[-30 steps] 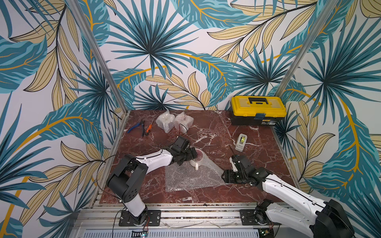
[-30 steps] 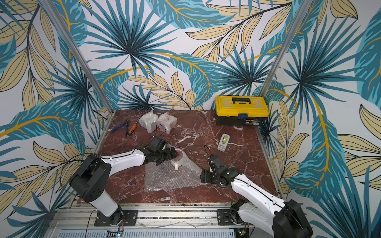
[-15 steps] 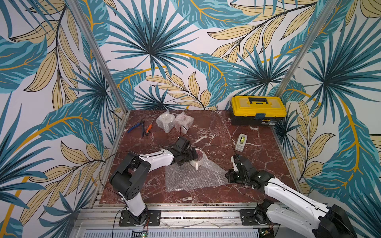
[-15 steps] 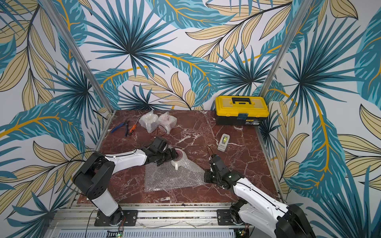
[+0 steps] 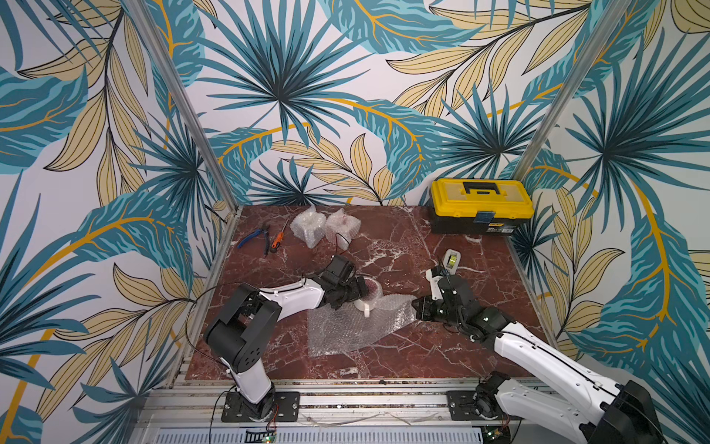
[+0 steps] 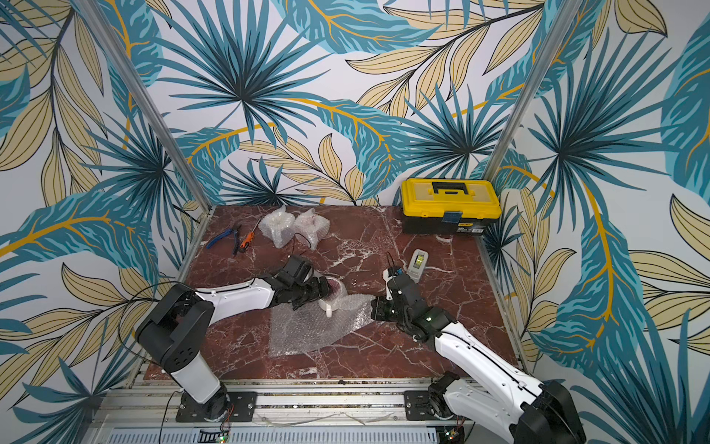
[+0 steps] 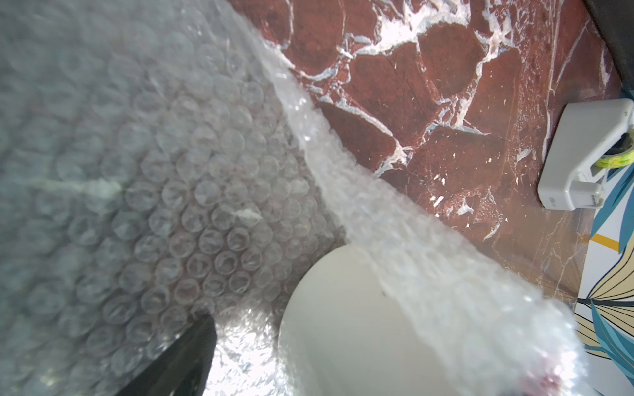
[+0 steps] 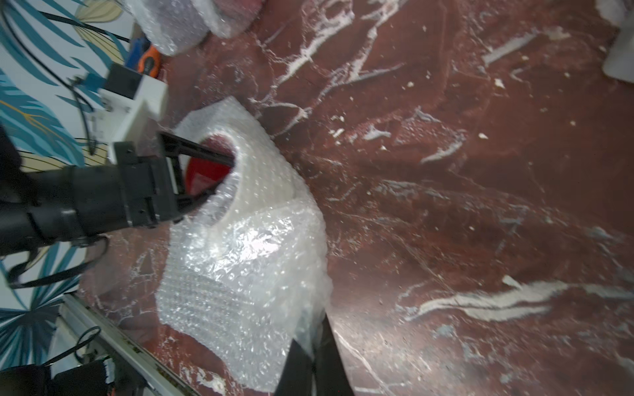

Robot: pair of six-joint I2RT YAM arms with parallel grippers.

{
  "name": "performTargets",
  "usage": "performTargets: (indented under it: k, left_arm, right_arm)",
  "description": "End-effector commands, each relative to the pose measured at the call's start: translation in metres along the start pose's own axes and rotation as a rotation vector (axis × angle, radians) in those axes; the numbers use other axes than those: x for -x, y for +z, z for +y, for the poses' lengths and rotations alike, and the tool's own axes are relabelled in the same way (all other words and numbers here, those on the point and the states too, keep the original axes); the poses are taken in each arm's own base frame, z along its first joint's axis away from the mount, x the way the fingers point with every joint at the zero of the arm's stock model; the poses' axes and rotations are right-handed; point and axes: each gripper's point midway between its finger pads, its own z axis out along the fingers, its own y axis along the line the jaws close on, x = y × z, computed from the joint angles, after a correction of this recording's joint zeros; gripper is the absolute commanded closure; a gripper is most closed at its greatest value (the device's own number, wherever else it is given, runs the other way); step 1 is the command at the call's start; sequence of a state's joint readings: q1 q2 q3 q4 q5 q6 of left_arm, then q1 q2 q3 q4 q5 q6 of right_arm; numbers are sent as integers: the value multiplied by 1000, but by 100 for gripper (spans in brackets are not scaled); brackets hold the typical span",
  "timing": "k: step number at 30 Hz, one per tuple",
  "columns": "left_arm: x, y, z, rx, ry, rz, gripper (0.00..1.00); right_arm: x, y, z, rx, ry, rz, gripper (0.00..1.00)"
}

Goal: Wrap mugs in bubble wrap
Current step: Wrap the mug in bubble wrap.

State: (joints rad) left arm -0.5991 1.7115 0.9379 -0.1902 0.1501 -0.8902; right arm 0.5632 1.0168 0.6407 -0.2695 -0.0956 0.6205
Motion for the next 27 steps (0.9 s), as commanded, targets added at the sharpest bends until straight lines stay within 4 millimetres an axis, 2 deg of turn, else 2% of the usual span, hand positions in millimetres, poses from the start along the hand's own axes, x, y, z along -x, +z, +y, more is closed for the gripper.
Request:
performTargets:
  k: [1, 7, 10, 16, 22, 27]
  left_arm:
    - [-18, 9, 19, 56, -8, 51, 7]
    - [-17, 8, 16, 48, -2, 48, 7]
    - [-16, 5, 14, 40, 2, 41, 7]
    - [-2, -19, -2, -8, 29, -28, 11]
    - [6, -42, -15, -57, 57, -81, 17]
    - [6, -58, -5, -50, 38, -134, 25]
  right_arm:
    - [23, 3, 39, 160, -26, -57, 100]
    - [46, 23, 89, 347, -30, -34, 100]
    - [51, 36, 105, 399, -15, 4, 100]
    - [41, 72, 100, 332, 11, 104, 100]
    - [29, 97, 98, 321, 34, 178, 100]
    - [22, 114, 93, 276, 46, 238, 100]
